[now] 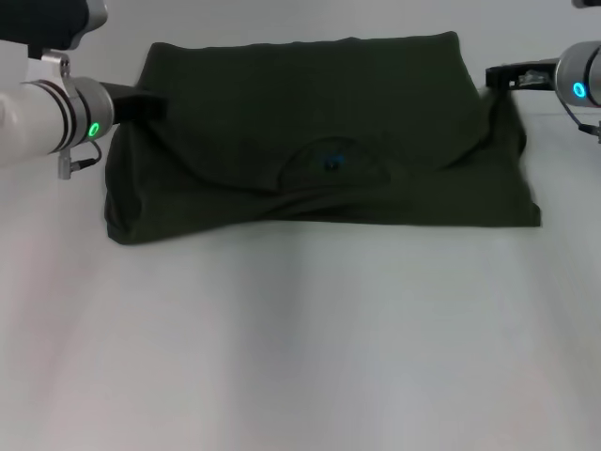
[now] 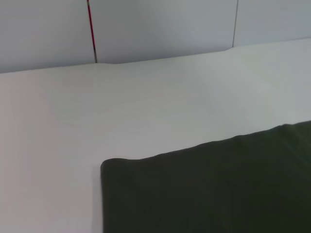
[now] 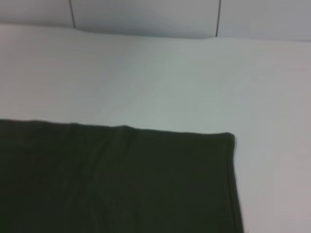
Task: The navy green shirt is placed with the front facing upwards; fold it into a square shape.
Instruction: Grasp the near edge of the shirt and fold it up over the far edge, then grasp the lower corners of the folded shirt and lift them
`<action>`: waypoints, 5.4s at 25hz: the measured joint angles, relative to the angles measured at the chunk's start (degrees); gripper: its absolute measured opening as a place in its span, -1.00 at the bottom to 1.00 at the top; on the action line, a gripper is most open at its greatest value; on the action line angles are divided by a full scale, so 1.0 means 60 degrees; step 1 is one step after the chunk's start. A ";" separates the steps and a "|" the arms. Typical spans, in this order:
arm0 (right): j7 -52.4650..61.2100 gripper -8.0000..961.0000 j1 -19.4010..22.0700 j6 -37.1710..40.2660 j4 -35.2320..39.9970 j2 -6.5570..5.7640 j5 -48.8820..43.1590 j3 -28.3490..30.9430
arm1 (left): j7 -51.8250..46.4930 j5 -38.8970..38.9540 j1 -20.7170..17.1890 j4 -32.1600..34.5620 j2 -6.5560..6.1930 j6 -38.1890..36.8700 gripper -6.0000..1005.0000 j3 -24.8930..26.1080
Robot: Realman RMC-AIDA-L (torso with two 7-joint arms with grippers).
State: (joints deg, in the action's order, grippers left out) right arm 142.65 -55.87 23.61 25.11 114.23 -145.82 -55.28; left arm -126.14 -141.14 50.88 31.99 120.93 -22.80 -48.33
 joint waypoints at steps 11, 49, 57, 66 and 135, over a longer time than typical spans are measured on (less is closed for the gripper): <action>0.0470 0.20 0.1084 0.1805 0.1773 0.0061 0.0798 0.0598 | -0.1634 0.0294 -0.1014 0.1533 0.0229 -0.0748 -0.04 0.0029; -0.3926 0.47 0.4848 0.8926 0.1253 -0.0401 0.6911 0.3778 | 0.1614 0.3449 -0.2694 -0.0081 -0.0383 -0.4680 -0.07 0.1811; -0.3925 0.47 0.4922 0.8924 0.1234 -0.0410 0.6931 0.3789 | 0.1587 0.3308 -0.2707 -0.0173 -0.0379 -0.4418 -0.10 0.1815; -0.3925 0.47 0.4932 0.8893 0.1234 -0.0389 0.6929 0.3794 | 0.1606 0.3234 -0.2578 -0.0378 -0.0365 -0.4455 -0.14 0.1786; 0.0229 0.47 0.1728 0.5084 0.0596 -0.0565 0.0844 0.1636 | -0.0700 0.2723 -0.2173 0.1127 -0.0993 -0.5352 -0.99 0.1700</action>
State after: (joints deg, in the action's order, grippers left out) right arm 144.02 -45.50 54.12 28.69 110.84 -140.76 -45.46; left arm -130.34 -124.80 37.85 38.75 114.97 -54.91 -38.14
